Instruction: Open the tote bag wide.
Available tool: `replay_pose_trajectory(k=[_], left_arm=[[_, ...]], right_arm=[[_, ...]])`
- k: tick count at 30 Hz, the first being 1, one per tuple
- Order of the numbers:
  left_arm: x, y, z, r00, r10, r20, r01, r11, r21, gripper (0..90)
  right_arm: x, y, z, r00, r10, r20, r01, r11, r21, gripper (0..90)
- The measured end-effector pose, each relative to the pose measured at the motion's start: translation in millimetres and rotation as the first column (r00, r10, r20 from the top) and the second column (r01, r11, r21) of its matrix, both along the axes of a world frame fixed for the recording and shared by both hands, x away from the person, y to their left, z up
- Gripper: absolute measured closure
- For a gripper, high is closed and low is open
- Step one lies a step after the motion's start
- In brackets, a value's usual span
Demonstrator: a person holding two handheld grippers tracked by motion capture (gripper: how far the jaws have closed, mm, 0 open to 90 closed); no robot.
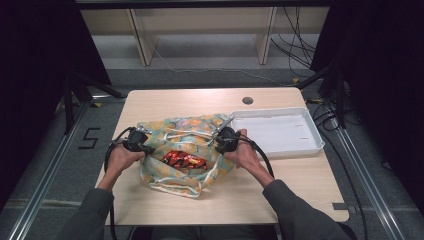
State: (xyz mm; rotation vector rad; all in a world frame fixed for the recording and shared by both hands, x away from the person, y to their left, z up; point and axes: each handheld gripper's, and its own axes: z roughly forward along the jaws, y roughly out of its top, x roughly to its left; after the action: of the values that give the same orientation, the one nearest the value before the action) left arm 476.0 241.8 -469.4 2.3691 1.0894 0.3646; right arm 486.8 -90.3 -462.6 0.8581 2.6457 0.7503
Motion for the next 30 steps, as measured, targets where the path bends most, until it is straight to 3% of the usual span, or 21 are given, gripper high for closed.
replay_pose_trajectory(k=[1, 2, 3, 4, 5, 6, 7, 10, 11, 14, 15, 18, 21, 24, 26, 30], left_arm=[[0.0, 0.0, 0.0, 1.0000, 0.000, 0.000, 0.000, 1.0000, 0.000, 84.1], [-4.2, -2.5, 5.4, 0.9996, 0.000, 0.028, 0.000, 0.9998, -0.021, 81.0], [-5.7, -2.9, 7.9, 0.9996, -0.004, 0.029, 0.004, 0.9997, -0.024, 77.4], [-8.4, -3.9, 11.7, 0.9993, -0.004, 0.038, 0.005, 0.9996, -0.028, 73.1], [-11.2, -5.1, 15.2, 0.9987, -0.004, 0.050, 0.006, 0.9992, -0.038, 70.9], [-14.5, -6.0, 19.7, 0.9984, -0.010, 0.055, 0.012, 0.9989, -0.044, 68.4], [-17.3, -6.2, 25.0, 0.9978, -0.025, 0.061, 0.027, 0.9989, -0.039, 65.3], [-29.7, -9.8, 40.0, 0.9957, -0.009, 0.092, 0.015, 0.9979, -0.063, 57.8], [-32.6, -10.7, 43.1, 0.9951, -0.010, 0.099, 0.016, 0.9978, -0.064, 56.7], [-40.2, -11.6, 51.4, 0.9937, -0.011, 0.112, 0.018, 0.9980, -0.060, 52.3], [-50.7, -13.9, 59.5, 0.9925, -0.003, 0.122, 0.010, 0.9982, -0.059, 52.1], [-67.6, -17.3, 67.1, 0.9900, -0.033, 0.137, 0.042, 0.9973, -0.060, 52.4], [-81.1, -19.1, 69.2, 0.9890, -0.052, 0.139, 0.061, 0.9958, -0.068, 52.6], [-93.3, -20.5, 67.0, 0.9884, -0.059, 0.140, 0.072, 0.9935, -0.088, 53.0], [-97.7, -21.4, 66.0, 0.9873, -0.070, 0.143, 0.083, 0.9928, -0.087, 53.1], [-104.4, -24.0, 62.6, 0.9878, -0.073, 0.137, 0.086, 0.9923, -0.089, 53.6]], right_arm=[[-2.4, 0.1, 3.0, 0.9998, -0.021, 0.000, 0.021, 1.000, 0.009, 73.4], [-3.4, -1.7, 7.0, 0.9994, 0.005, 0.033, -0.005, 1.000, 0.011, 71.6], [-5.7, -2.8, 12.2, 0.9992, 0.004, 0.039, -0.006, 0.999, 0.034, 70.3], [-7.5, -3.3, 16.6, 0.9993, 0.012, 0.037, -0.014, 0.998, 0.057, 68.3], [-11.8, -2.9, 21.7, 0.9997, -0.015, 0.021, 0.013, 0.995, 0.097, 66.6], [-15.2, -3.2, 27.1, 0.9998, -0.002, 0.018, 0.000, 0.994, 0.105, 65.9], [-18.2, -3.7, 32.2, 0.9990, 0.012, 0.044, -0.017, 0.994, 0.109, 65.7], [-31.9, -1.4, 48.7, 0.9972, 0.054, 0.052, -0.060, 0.988, 0.144, 66.4], [-36.8, -0.7, 51.9, 0.9916, 0.107, 0.073, -0.117, 0.981, 0.154, 67.7], [-46.0, 2.2, 54.5, 0.9915, 0.123, 0.043, -0.129, 0.978, 0.163, 69.0], [-55.6, 5.9, 51.4, 0.9875, 0.157, 0.016, -0.157, 0.973, 0.170, 69.5], [-62.8, 9.3, 44.9, 0.9785, 0.206, -0.015, -0.201, 0.966, 0.164, 71.0], [-69.3, 12.3, 35.1, 0.9695, 0.236, -0.065, -0.227, 0.966, 0.121, 71.1], [-69.4, 16.4, 23.5, 0.9628, 0.260, -0.074, -0.254, 0.964, 0.078, 71.1], [-71.5, 19.3, 19.2, 0.9660, 0.240, -0.098, -0.235, 0.970, 0.058, 71.1], [-67.8, 23.8, 11.6, 0.9663, 0.240, -0.094, -0.240, 0.971, 0.008, 71.0]])
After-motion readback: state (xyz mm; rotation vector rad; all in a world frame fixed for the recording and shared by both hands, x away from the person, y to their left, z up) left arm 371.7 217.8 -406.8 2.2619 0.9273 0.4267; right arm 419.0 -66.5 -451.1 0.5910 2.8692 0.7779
